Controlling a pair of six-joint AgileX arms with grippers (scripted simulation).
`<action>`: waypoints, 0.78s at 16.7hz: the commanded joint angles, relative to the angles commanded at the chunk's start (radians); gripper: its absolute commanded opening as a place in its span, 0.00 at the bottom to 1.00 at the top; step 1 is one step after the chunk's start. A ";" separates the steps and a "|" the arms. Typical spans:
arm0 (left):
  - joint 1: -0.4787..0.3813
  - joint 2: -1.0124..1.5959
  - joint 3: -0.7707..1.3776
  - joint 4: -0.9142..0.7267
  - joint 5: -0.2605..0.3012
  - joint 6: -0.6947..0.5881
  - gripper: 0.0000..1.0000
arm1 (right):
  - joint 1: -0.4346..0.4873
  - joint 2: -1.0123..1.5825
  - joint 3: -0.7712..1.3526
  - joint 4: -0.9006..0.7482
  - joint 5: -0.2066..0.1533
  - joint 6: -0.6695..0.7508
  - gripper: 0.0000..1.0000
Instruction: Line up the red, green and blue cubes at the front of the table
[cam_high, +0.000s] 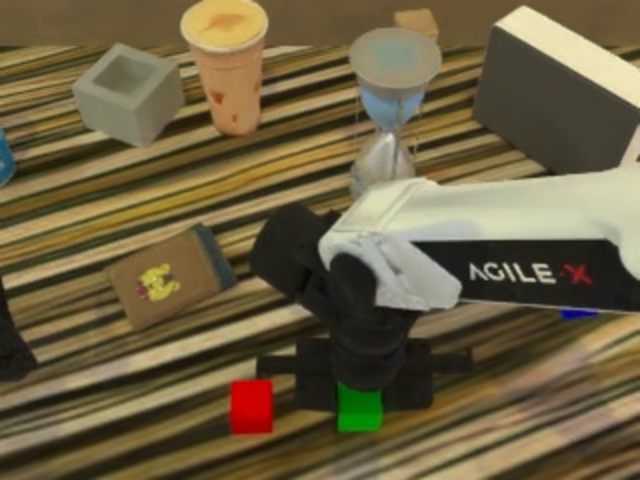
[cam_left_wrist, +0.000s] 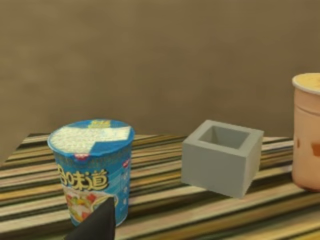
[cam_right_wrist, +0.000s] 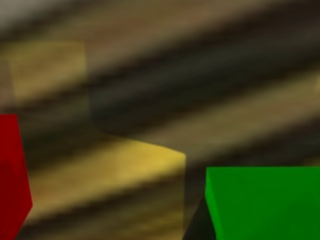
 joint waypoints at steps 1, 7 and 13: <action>0.000 0.000 0.000 0.000 0.000 0.000 1.00 | 0.000 0.000 0.000 0.000 0.000 0.000 0.00; 0.000 0.000 0.000 0.000 0.000 0.000 1.00 | 0.000 0.000 0.000 0.000 0.000 0.000 0.45; 0.000 0.000 0.000 0.000 0.000 0.000 1.00 | 0.000 0.000 0.000 0.000 0.000 0.000 0.90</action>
